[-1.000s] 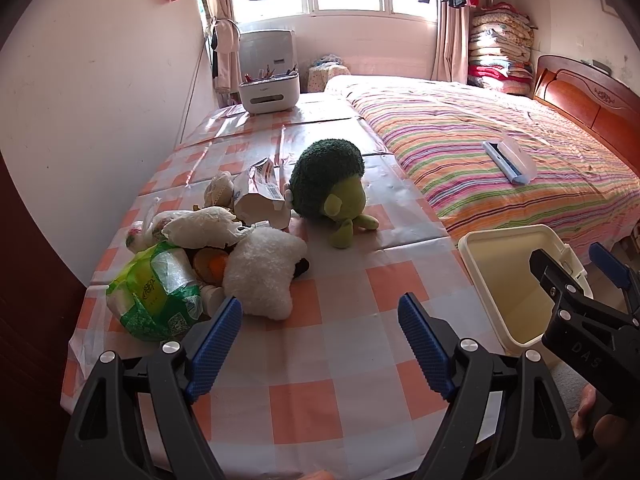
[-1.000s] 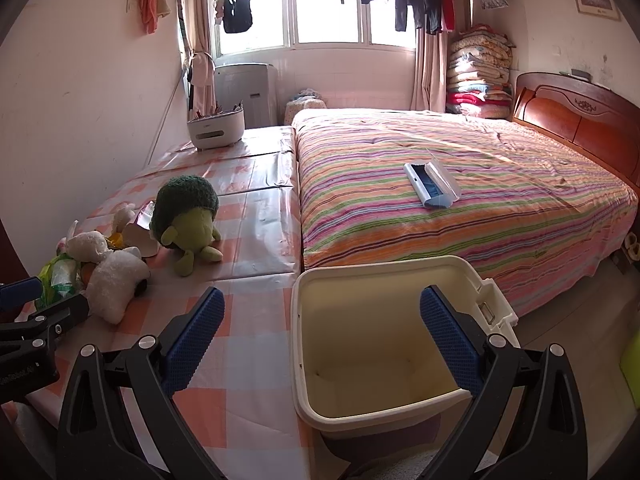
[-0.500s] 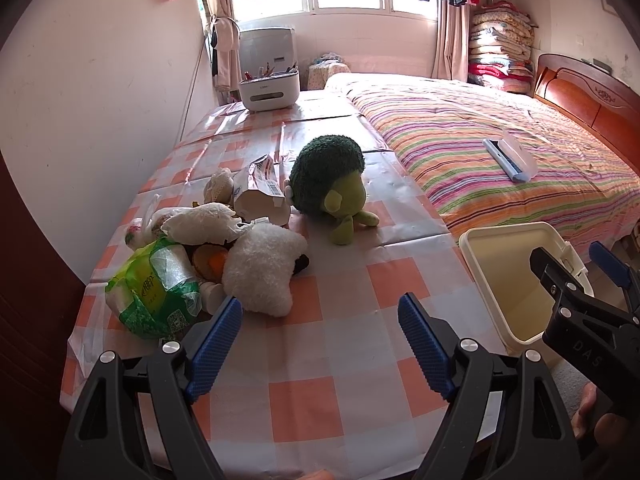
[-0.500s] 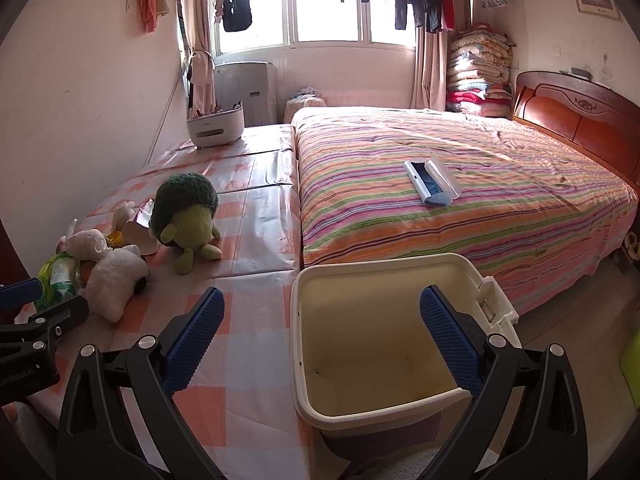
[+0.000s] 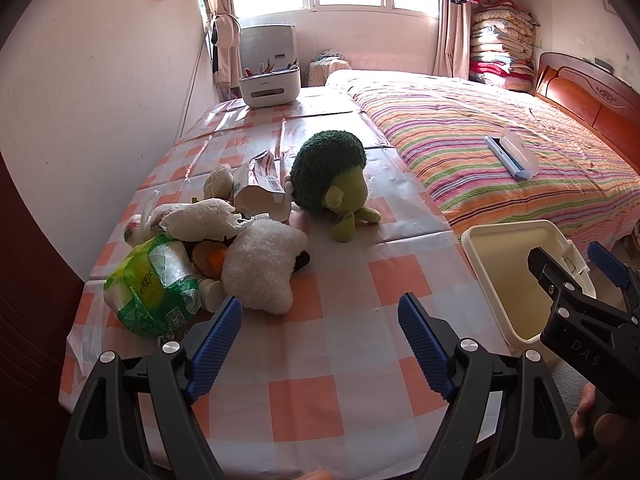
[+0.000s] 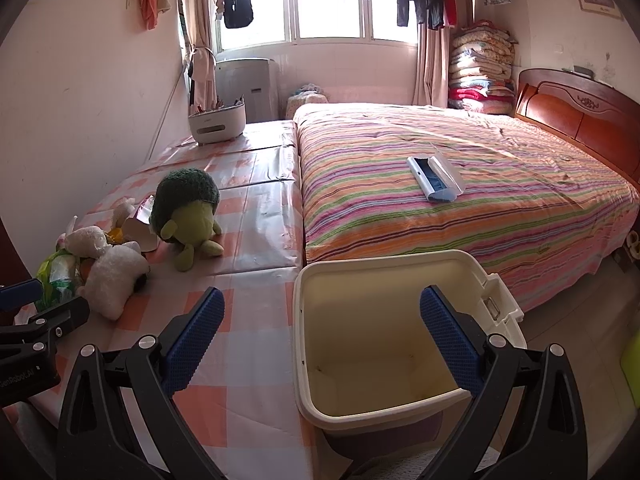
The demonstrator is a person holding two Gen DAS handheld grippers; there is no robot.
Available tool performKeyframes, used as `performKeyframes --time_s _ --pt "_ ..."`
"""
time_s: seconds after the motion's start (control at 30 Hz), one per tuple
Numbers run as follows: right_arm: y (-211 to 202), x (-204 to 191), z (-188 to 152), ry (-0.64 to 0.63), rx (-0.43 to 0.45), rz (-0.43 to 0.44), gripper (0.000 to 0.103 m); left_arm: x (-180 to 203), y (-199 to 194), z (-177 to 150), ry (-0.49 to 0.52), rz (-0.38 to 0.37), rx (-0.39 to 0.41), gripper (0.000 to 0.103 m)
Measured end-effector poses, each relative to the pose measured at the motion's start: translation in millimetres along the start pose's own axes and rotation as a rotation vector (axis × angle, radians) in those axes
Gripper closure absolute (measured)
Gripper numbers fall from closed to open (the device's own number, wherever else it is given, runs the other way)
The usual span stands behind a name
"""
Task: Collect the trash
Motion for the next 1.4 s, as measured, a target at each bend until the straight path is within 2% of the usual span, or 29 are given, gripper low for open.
performKeyframes --time_s 1.4 --pt "2.7 -8.8 -0.3 -0.023 -0.005 0.001 0.006 -8.2 1.1 -0.9 -0.019 -0.004 -0.006 0.025"
Point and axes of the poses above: each gripper's, at about its wrist camera, not at the fingertips, and y roughly the way its jaws point, x to its right, z to its top, the point moved 4 cm from there along y, roughly the way its jaws point, and after that the axes turned 12 degrees about -x, right-handed, at the moved point
